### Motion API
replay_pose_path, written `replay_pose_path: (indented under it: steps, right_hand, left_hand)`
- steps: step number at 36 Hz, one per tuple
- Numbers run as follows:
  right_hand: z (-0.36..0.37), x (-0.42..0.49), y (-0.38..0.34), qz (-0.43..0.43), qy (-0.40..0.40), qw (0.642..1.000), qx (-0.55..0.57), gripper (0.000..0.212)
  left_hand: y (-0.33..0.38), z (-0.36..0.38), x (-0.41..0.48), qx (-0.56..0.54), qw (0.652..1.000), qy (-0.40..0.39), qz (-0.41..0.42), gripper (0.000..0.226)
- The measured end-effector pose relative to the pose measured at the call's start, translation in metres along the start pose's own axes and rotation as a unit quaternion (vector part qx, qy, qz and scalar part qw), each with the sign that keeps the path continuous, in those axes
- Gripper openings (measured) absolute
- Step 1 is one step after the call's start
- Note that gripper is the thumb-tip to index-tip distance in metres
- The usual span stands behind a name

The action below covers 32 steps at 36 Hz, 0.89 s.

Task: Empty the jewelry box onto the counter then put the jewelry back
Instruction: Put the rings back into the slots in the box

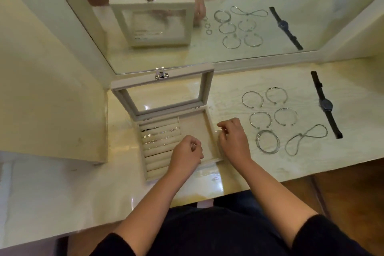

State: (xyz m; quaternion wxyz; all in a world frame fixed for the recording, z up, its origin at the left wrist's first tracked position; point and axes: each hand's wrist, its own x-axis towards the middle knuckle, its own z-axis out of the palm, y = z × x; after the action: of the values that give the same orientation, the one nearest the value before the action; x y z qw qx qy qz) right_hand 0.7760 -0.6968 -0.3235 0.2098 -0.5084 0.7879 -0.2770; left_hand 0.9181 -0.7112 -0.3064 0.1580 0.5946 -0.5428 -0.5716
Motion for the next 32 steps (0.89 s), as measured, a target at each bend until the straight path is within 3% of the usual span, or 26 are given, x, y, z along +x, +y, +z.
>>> replay_pose_path:
  steps: [13,21,32]
  right_hand:
    - [-0.03,0.019,0.045,0.109,-0.009,0.993,-0.049,0.035]
    - [-0.025,0.039,0.051,0.116,-0.034,0.989,-0.086,0.039]
    - [-0.023,0.049,0.052,0.075,-0.049,0.986,-0.139,0.026]
  left_hand:
    - [0.014,0.03,0.004,0.023,0.999,-0.043,-0.003,0.019]
    - [0.015,0.029,0.006,0.015,0.999,-0.037,-0.018,0.016]
    - [0.019,0.027,0.01,0.017,0.999,-0.026,-0.034,0.016]
